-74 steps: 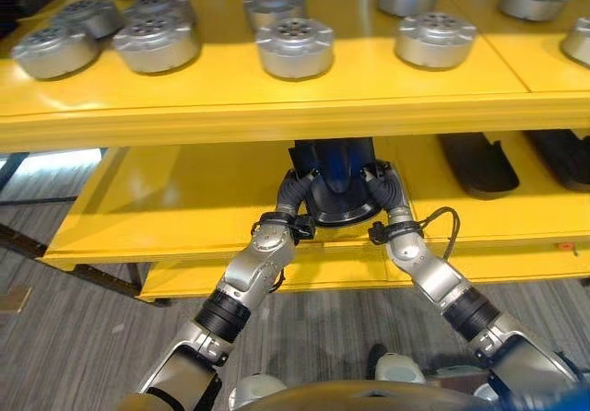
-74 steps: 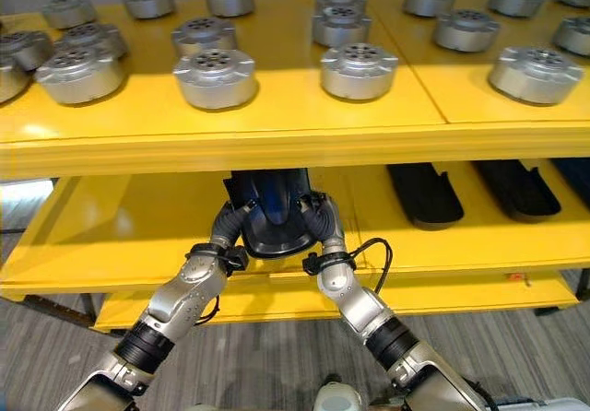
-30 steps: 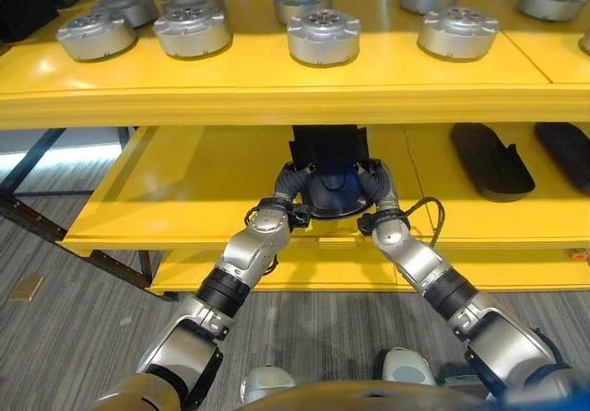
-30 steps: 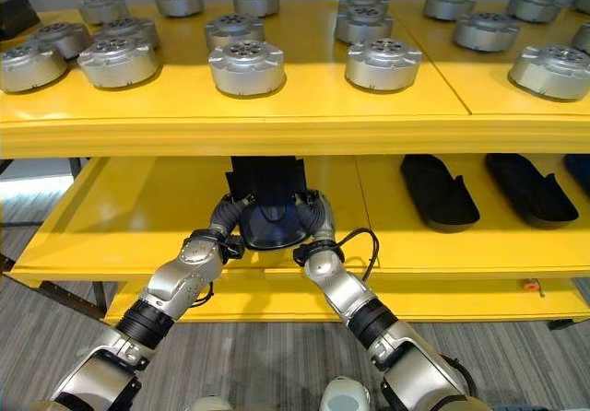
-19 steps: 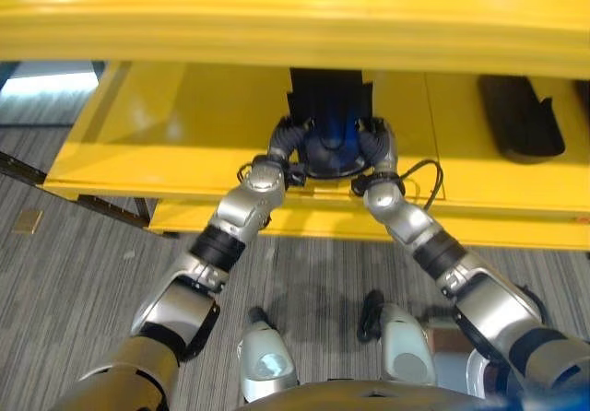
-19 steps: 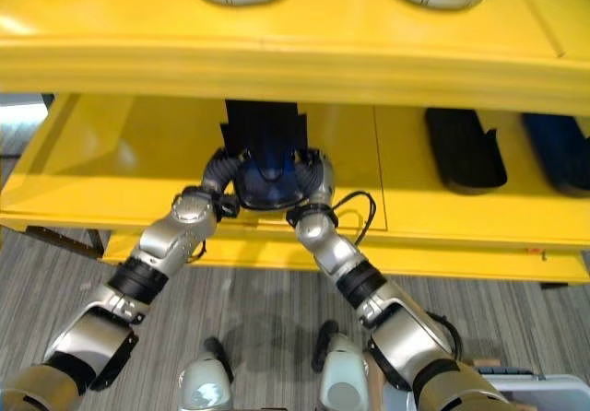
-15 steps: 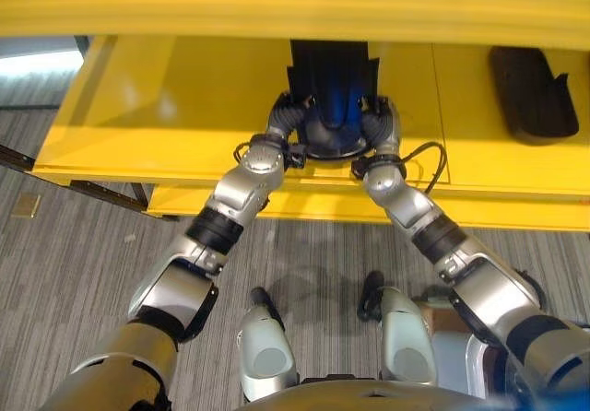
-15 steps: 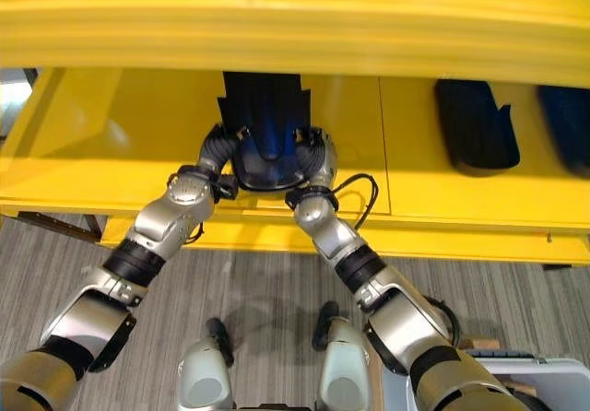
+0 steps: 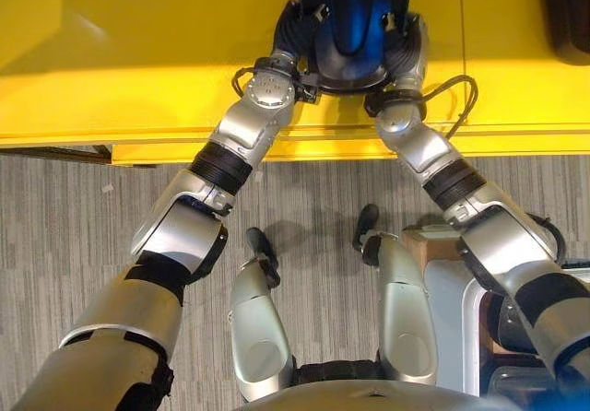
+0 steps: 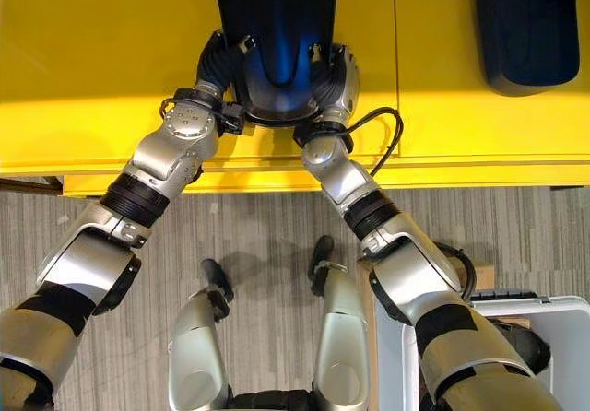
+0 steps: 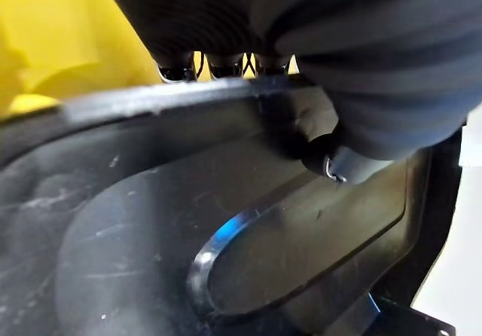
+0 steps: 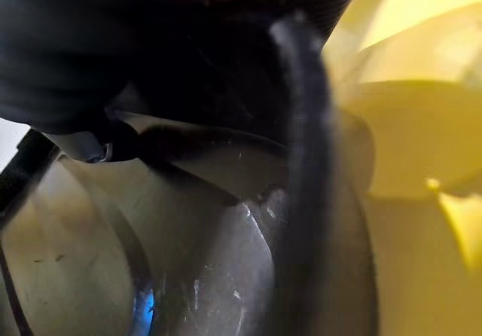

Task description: Move parts from the plastic box to the shelf.

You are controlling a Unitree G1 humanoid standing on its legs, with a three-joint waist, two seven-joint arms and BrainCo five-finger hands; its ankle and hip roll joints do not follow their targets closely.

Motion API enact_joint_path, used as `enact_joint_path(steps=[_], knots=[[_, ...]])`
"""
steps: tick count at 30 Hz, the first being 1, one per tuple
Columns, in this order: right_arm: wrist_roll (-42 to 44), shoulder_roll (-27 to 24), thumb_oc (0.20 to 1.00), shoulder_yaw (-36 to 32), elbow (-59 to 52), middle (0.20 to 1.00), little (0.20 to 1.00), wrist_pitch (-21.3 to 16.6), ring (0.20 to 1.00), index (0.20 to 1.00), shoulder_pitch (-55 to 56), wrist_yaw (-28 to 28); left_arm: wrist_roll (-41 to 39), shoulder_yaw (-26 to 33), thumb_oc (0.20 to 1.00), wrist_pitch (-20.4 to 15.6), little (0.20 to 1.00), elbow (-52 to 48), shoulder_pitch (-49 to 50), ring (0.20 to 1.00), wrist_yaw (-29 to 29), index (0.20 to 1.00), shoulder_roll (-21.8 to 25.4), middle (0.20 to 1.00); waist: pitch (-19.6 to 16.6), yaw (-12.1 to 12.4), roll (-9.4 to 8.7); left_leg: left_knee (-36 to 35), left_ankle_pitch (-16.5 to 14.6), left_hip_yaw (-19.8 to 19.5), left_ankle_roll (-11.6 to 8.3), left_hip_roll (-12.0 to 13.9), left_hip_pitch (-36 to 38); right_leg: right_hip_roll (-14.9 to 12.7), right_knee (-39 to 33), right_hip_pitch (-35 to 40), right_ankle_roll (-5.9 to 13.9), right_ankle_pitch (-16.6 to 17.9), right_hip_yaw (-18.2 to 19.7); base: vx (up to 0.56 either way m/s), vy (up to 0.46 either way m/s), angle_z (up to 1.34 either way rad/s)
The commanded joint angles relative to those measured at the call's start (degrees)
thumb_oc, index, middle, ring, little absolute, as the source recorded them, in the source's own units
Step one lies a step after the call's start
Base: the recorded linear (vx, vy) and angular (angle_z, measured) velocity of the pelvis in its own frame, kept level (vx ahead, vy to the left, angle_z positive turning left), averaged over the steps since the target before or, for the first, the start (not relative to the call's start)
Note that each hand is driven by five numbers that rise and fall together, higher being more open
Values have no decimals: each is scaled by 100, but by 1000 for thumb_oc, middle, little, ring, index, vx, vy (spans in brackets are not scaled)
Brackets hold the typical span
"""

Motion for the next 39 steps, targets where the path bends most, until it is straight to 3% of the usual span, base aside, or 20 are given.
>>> enact_joint_path(steps=[1,17,18,19,20,24,30,32,39], knots=[[182,-149,200,13,203,200,200,-168,200,200,-775,-95,347,-488,200,-674,200,-557,-598,200,-265,200,-172,200,-234,49,42,-355,191,225,-73,-164,-375,282,8,72,665,-500,559,0,0,0],[86,-313,200,71,519,200,200,-436,200,200,-1134,-72,458,-560,200,-840,200,-93,-776,200,-172,200,-225,200,-234,42,5,-416,239,222,-108,-161,-379,350,47,-4,606,-487,519,1,-1,0],[93,-312,200,88,524,200,200,-436,200,200,-1169,-88,421,-568,244,-847,244,-60,-795,244,-125,244,-225,244,-234,47,4,-410,241,217,-110,-160,-376,350,70,1,602,-500,509,0,0,0],[95,-298,416,106,559,416,416,-474,416,416,-1196,-136,425,-567,542,-878,542,-18,-805,542,-130,542,-229,542,-234,54,4,-408,245,210,-109,-162,-377,354,85,-1,600,-504,504,16,-36,0],[140,-274,1000,94,581,1000,1000,-530,1000,1000,-1230,-241,389,-574,1000,-935,1000,19,-817,1000,-168,1000,-222,1000,-234,67,5,-403,251,201,-114,-157,-380,357,105,-2,595,-509,494,6,-32,0],[103,-263,1000,48,593,1000,1000,-521,1000,1000,-1255,-347,295,-541,1000,-936,1000,27,-805,1000,-144,1000,-207,1000,-235,88,20,-438,267,191,-120,-161,-350,348,119,20,592,-523,458,-1,-8,0],[-14,-227,1000,-60,528,1000,1000,-608,1000,1000,-1178,-736,392,-413,1000,-1193,1000,52,-660,1000,65,1000,-235,1000,-236,86,28,-457,268,181,-108,-157,-296,351,106,73,583,-539,457,0,0,0],[-318,-252,1000,-153,411,1000,1000,-800,1000,1000,-1136,-1094,473,-357,1000,-1438,1000,-6,-584,1000,246,1000,-199,1000,-237,83,42,-493,270,180,-108,-160,-242,344,84,123,600,-551,455,0,0,0],[-662,-220,1000,-424,-9,1000,1000,-841,1000,1000,-948,-1127,785,-223,1000,-1628,1000,-193,-491,1000,666,1000,-275,1000,-238,57,50,-514,248,195,-83,-166,-170,341,128,174,615,-600,484,0,4,0]])
